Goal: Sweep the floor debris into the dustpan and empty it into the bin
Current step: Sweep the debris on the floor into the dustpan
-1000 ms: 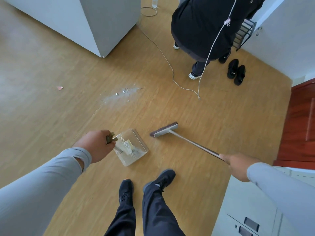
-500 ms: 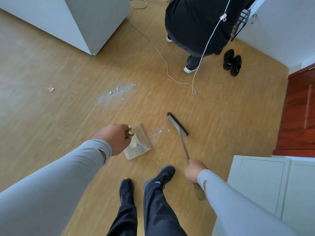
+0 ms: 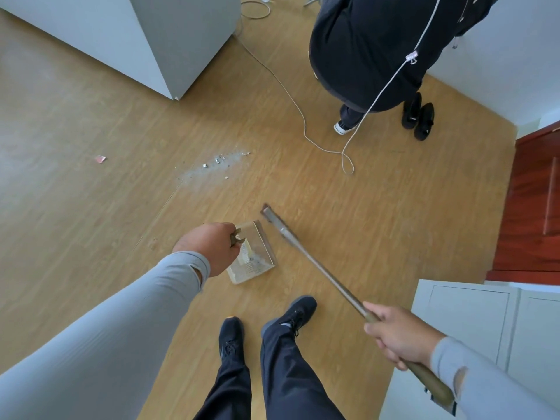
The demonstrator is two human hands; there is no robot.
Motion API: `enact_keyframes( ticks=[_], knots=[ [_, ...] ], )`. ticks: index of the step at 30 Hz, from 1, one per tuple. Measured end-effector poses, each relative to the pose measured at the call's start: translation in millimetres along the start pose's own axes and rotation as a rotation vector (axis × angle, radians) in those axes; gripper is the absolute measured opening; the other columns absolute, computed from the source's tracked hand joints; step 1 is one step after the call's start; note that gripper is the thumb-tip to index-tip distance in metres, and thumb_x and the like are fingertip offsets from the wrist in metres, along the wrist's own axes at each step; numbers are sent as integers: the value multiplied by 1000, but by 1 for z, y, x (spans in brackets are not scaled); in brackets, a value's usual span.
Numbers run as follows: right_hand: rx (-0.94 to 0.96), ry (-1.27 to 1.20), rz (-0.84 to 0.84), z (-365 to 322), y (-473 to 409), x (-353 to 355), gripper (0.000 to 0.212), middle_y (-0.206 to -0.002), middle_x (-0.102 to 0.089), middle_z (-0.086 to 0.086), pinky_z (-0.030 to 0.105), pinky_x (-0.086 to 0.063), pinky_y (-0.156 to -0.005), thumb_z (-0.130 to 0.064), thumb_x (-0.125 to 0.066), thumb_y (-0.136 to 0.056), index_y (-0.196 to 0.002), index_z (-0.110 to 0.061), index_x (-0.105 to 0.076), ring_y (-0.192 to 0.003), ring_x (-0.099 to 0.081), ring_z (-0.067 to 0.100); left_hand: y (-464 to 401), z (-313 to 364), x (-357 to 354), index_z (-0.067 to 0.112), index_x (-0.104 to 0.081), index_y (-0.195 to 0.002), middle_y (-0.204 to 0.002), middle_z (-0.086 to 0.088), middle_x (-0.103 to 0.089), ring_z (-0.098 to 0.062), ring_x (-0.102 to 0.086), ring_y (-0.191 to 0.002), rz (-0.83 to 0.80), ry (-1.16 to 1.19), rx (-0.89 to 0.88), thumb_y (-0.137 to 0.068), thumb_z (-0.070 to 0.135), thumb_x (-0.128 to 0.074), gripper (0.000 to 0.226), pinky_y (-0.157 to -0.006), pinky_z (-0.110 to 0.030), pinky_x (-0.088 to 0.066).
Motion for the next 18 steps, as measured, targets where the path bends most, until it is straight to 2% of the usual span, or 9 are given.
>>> enact_keyframes(
  ticks=[3, 5, 7, 10, 11, 13, 15, 18],
  knots=[
    [7, 24, 115, -15, -16, -8, 66, -59, -47, 3, 22, -35, -40, -12, -47, -99, -159, -28, -25, -37, -39, 14, 1, -1, -1, 23, -59, -108, -83, 6, -61, -19, -63, -73, 4, 14, 11, -102, 42, -44, 24, -56, -29, -49],
    [-1, 82, 160, -32, -31, -22, 65, -76, -58, 7, 23, -40, -40, -11, -43, -98, -159, -25, -27, -45, -50, 17, 2, -2, -4, 24, -58, -106, -82, 6, -61, -18, -63, -72, 6, 14, 14, -102, 41, -44, 23, -56, -30, -50],
    [-8, 178, 132, -46, -38, -46, 59, -99, -65, 10, 26, -50, -47, -8, -39, -96, -154, -19, -35, -60, -60, 19, 2, -2, -7, 24, -58, -106, -82, 7, -62, -17, -62, -71, 13, 15, 8, -102, 41, -44, 23, -56, -29, -49],
    [-8, 268, -9, -48, -33, -81, 51, -107, -68, 11, 28, -54, -56, -9, -42, -97, -148, -14, -43, -68, -64, 20, 0, -2, -7, 25, -57, -108, -83, 8, -61, -15, -60, -70, 22, 21, 0, -103, 41, -44, 22, -52, -28, -45],
    [-3, 261, -66, -45, -28, -84, 51, -106, -68, 11, 29, -53, -56, -11, -43, -97, -148, -16, -43, -66, -61, 19, -1, -2, -6, 26, -57, -108, -83, 8, -61, -14, -59, -69, 22, 24, 1, -103, 41, -44, 21, -51, -27, -43],
    [0, 162, -147, -32, -17, -71, 55, -88, -64, 8, 28, -46, -49, -15, -48, -97, -151, -22, -40, -54, -50, 15, -1, -3, -4, 26, -57, -107, -84, 7, -61, -14, -60, -70, 24, 32, 3, -102, 40, -44, 20, -51, -28, -43],
    [-8, 21, -149, -15, -10, -42, 61, -71, -55, 3, 25, -40, -43, -16, -53, -98, -155, -28, -35, -46, -42, 10, -1, -5, -4, 24, -58, -105, -84, 7, -62, -16, -62, -72, 21, 37, 4, -102, 40, -45, 21, -54, -29, -48],
    [-47, -114, -101, 4, 2, -1, 62, -64, -50, 3, 22, -35, -39, -12, -52, -101, -157, -25, -31, -43, -38, 11, 0, -5, -5, 26, -57, -105, -82, 8, -61, -17, -62, -73, 14, 48, 10, -102, 42, -44, 20, -58, -30, -52]
  ],
)
Point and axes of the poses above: each hand's wrist, its own y-axis away from the middle knuckle, its own x-axis out of the back of the hand, z = x × y, the point moved 3 cm from there along -y, towards the middle knuckle
